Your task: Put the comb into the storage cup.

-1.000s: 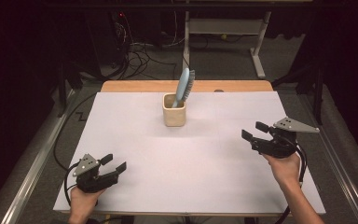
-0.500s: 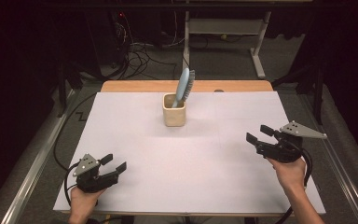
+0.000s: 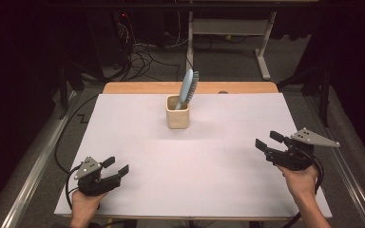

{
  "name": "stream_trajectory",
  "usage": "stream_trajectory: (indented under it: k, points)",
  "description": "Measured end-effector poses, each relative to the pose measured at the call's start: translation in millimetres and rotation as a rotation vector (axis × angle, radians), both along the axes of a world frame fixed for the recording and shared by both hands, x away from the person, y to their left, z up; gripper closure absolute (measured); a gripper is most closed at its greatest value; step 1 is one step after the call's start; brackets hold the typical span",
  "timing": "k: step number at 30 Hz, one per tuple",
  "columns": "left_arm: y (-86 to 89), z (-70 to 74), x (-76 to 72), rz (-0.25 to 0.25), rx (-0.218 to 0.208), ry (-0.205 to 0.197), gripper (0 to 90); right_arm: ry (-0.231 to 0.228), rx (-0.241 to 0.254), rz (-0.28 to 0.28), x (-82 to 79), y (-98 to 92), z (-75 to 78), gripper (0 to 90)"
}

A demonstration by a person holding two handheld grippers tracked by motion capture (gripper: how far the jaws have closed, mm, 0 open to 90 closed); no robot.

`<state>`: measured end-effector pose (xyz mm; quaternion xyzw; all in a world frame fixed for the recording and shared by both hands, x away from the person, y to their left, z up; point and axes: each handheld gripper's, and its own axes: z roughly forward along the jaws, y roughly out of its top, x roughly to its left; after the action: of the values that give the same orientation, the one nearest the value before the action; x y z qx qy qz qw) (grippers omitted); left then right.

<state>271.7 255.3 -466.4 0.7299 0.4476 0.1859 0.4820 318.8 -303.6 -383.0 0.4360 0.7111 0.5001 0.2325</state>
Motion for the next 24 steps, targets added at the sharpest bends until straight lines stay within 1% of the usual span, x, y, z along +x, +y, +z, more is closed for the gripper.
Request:
stream_trajectory:
  k: [16, 24]
  points:
    - [0.8, -0.1, 0.2, 0.009, -0.009, 0.001, 32.9, -0.007, 0.019, -0.02, -13.2, -13.1, -3.0, 32.1]
    - [0.8, -0.4, 0.3, 0.009, -0.011, 0.002, 32.9, -0.002, 0.024, -0.03, -19.7, -19.4, -6.8, 32.1]
